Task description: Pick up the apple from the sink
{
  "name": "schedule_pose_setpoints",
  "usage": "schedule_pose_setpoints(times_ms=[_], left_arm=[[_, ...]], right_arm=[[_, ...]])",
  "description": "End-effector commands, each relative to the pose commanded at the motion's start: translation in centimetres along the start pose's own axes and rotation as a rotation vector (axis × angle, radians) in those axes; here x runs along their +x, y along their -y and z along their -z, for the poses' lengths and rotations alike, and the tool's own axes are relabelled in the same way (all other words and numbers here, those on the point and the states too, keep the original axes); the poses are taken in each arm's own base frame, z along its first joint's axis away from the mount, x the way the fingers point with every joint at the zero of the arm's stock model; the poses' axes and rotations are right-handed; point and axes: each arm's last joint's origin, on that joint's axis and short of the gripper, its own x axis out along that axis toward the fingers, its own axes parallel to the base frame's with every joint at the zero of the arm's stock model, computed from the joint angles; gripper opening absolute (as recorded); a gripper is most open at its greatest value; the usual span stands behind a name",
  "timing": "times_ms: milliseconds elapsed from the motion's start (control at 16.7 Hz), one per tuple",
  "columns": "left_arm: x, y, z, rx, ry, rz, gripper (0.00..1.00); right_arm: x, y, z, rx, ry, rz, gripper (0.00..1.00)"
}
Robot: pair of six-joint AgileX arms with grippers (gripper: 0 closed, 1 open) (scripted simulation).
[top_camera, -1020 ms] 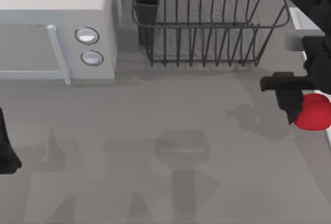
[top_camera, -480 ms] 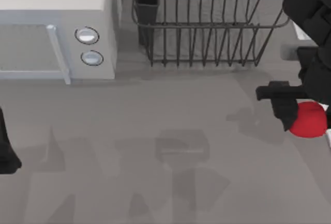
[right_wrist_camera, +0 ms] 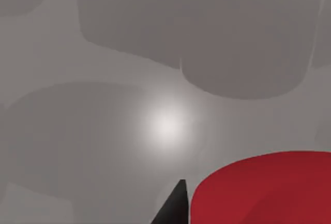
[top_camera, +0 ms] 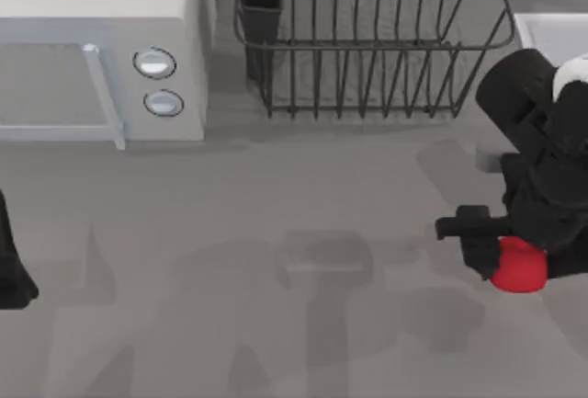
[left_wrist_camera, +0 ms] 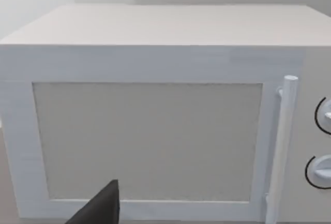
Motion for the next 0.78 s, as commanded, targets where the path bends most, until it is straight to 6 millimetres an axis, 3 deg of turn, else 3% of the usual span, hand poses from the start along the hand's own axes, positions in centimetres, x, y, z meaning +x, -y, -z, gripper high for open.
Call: schedule_pose_setpoints(times_ms=[300,780], left_arm=[[0.00,0.00,0.00,0.000,0.000,0.000,1.00],[0.00,0.00,0.00,0.000,0.000,0.000,1.00]], right_arm=[[0.35,0.02,0.08,0.000,-0.003,0.002,0.00],[0.35,0.02,0.08,0.000,-0.003,0.002,0.60]])
